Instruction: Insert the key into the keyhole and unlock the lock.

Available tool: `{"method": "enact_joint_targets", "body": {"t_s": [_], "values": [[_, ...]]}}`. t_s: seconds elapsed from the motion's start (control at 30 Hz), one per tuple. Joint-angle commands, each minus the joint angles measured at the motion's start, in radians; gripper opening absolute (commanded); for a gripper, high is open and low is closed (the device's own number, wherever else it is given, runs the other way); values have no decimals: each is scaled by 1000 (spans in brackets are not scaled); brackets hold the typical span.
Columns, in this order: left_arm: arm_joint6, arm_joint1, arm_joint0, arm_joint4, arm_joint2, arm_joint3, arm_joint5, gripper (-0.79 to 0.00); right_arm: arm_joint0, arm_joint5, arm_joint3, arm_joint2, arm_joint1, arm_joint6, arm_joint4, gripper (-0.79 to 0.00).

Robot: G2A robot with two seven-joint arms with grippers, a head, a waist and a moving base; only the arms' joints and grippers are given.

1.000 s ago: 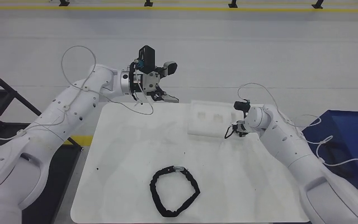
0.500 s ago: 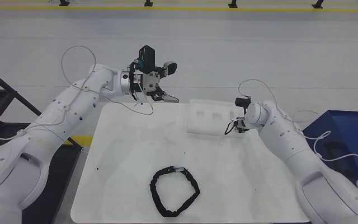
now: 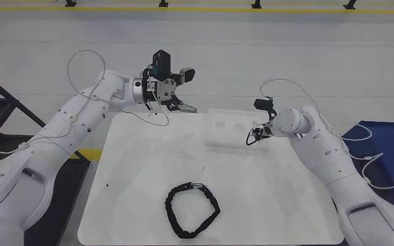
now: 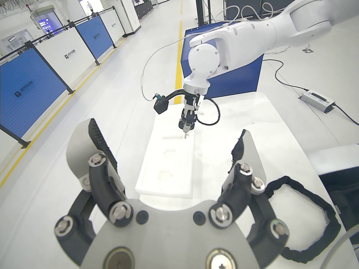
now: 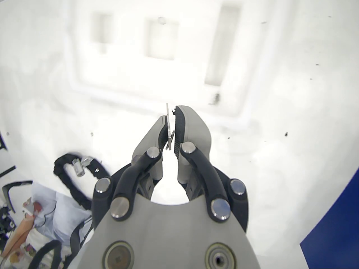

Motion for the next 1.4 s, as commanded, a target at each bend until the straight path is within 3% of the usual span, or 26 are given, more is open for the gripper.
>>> {"method": "enact_joint_targets", "body": {"t_s": [0.0,0.13,0.33,0.5,0.67,1.03,1.37], "values": [[0,0,0,0,0,0,0,0,-51,-72,-82,55,20,25,48,-785],[0,0,0,0,0,0,0,0,-136,-226,-157,172,55,85,189,-785],[0,0,0,0,0,0,0,0,-246,-327,-235,305,85,88,383,-785],[0,0,0,0,0,0,0,0,-309,-405,-217,382,95,100,580,-785],[0,0,0,0,0,0,0,0,-315,-467,-162,389,92,146,723,-785],[-15,3,8,29,-15,-29,28,0,-311,-478,-156,386,92,153,734,-785],[0,33,168,171,-35,-36,0,0,-311,-478,-156,386,92,153,734,-785]]}}
